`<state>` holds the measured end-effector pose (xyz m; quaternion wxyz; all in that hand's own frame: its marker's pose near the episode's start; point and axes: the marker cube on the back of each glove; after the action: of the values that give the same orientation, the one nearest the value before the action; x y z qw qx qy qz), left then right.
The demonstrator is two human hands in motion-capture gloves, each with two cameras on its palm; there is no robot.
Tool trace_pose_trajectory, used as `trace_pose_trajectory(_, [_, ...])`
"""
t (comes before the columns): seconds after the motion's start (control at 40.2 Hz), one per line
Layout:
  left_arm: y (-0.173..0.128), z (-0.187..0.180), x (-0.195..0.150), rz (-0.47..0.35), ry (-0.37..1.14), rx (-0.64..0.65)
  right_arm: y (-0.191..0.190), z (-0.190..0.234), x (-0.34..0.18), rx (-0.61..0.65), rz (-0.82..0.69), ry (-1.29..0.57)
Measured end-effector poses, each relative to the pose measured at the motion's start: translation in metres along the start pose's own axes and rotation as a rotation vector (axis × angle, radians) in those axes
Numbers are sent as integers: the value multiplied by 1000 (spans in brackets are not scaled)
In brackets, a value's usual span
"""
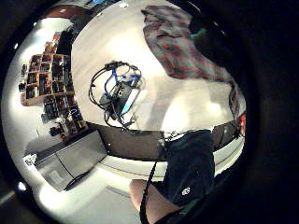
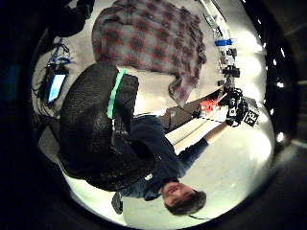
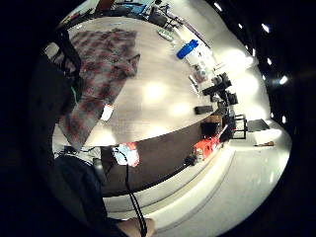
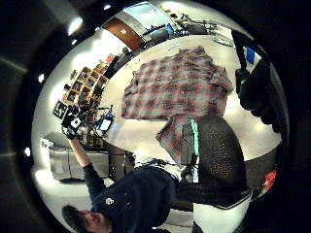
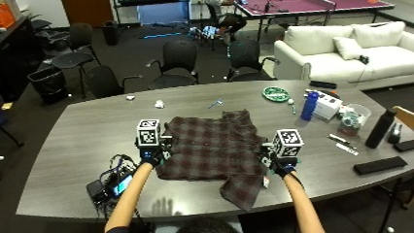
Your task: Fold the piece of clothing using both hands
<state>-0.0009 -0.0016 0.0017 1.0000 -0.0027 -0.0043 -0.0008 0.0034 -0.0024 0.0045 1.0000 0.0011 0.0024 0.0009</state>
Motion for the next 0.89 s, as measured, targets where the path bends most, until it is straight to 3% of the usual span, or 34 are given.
trace_pose_trajectory(0.398, [-7, 3, 9, 16, -32, -17, -1, 10, -3, 15, -38, 27])
trace_pose_trajectory(0.522, [-1, 7, 14, 91, -18, -24, -7, 17, -4, -12, -59, 48])
trace_pose_trajectory(0.621, [1, 16, 18, 179, 10, -73, -5, 16, -8, -105, -74, 84])
trace_pose_trajectory(0.895, [-18, 39, 17, 270, -74, -96, -2, 34, -16, -284, -103, 72])
